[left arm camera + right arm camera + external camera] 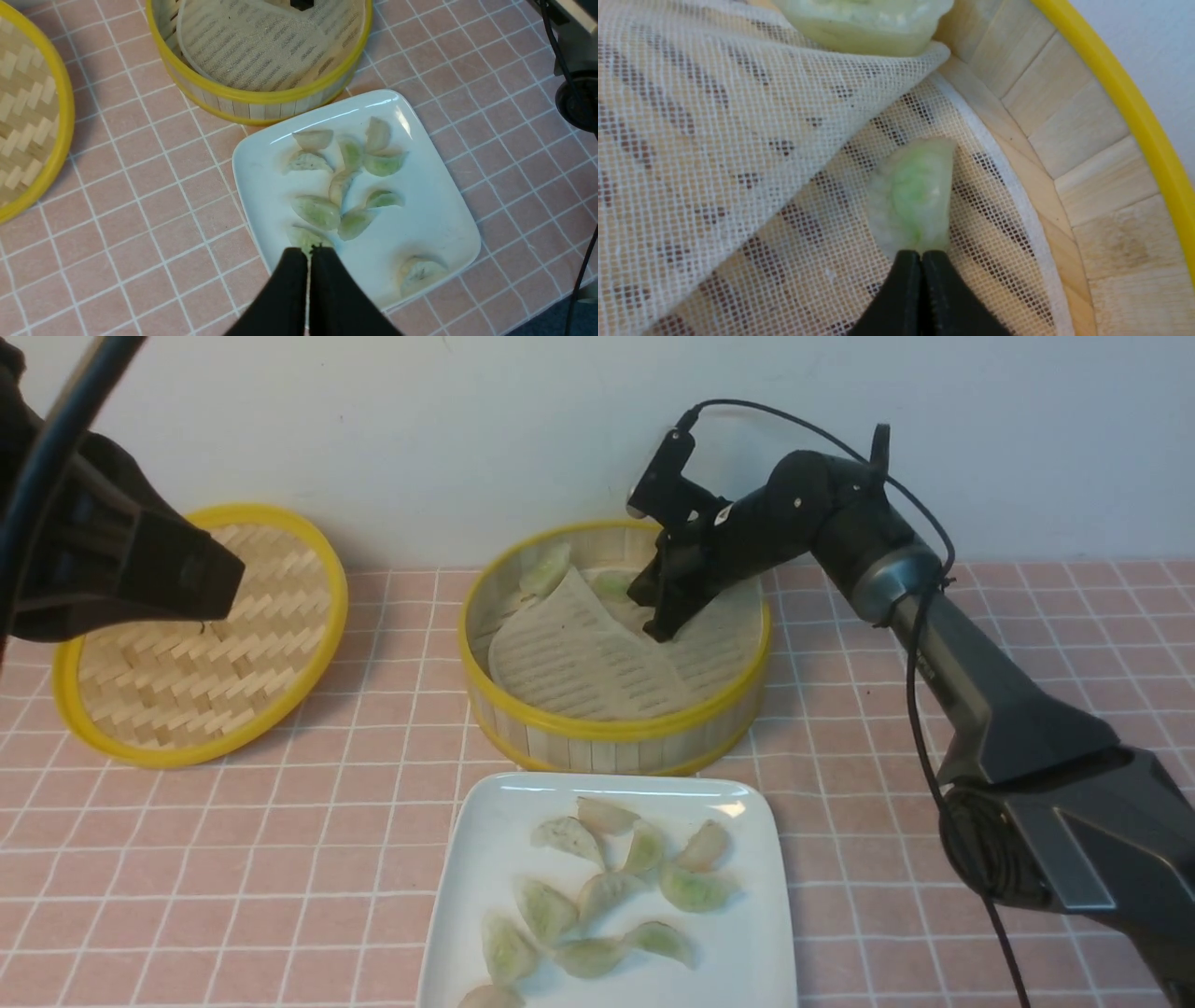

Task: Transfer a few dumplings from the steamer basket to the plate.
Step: Use the right arm to grab a dumpling from inside the steamer

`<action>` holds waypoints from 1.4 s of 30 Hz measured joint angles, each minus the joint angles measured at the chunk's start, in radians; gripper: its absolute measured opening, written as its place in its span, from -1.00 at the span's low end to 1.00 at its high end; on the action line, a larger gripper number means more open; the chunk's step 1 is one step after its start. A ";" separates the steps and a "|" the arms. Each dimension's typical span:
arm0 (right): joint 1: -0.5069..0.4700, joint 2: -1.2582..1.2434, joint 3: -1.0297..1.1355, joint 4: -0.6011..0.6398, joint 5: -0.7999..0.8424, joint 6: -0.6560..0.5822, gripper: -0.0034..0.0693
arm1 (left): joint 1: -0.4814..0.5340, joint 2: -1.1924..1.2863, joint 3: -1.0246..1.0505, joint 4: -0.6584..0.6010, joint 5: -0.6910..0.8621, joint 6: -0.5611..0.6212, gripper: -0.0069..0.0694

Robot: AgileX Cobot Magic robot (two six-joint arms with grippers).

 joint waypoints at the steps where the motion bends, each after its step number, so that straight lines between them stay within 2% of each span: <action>1: 0.000 -0.002 0.000 -0.005 0.011 0.004 -0.94 | 0.000 0.000 0.000 0.003 0.000 0.000 -0.83; 3: 0.000 -0.011 0.000 -0.029 0.042 0.055 -0.94 | 0.000 0.000 0.000 0.012 0.000 0.000 -0.83; 9: 0.000 -0.035 0.001 -0.133 0.096 0.345 -0.94 | 0.000 0.000 0.000 0.019 0.000 0.000 -0.83; 11: 0.000 -0.043 0.002 -0.160 0.112 0.395 -0.94 | 0.000 0.000 0.000 0.019 0.000 0.000 -0.83; 17: 0.000 -0.080 0.005 -0.186 0.127 0.431 -0.94 | 0.000 0.000 0.000 0.019 0.000 0.000 -0.83; 19: 0.000 -0.096 0.005 -0.161 0.127 0.418 -0.94 | 0.000 0.000 0.000 0.019 0.000 0.000 -0.83; 25: 0.000 -0.101 0.004 -0.041 0.128 0.214 -0.87 | 0.000 0.000 0.000 0.019 0.000 0.000 -0.83; 27: 0.000 -0.091 0.004 -0.003 0.128 0.138 -0.75 | 0.000 0.000 0.000 0.019 0.000 0.000 -0.83; 30: 0.000 -0.077 0.004 0.019 0.122 0.095 -0.49 | 0.000 0.000 0.000 0.019 0.000 0.000 -0.83; 32: 0.000 -0.060 0.004 0.021 0.097 0.085 -0.22 | 0.000 0.000 0.000 0.019 0.000 0.000 -0.83; 35: 0.000 -0.039 0.004 0.022 0.071 0.077 0.07 | 0.000 0.000 0.000 0.019 0.000 0.000 -0.83; 38: 0.000 -0.017 0.004 0.029 0.062 0.065 0.25 | 0.000 0.000 0.000 0.019 0.000 0.000 -0.83; 42: 0.000 -0.010 0.000 0.035 0.054 0.043 0.29 | 0.000 0.000 0.000 0.019 0.000 0.000 -0.83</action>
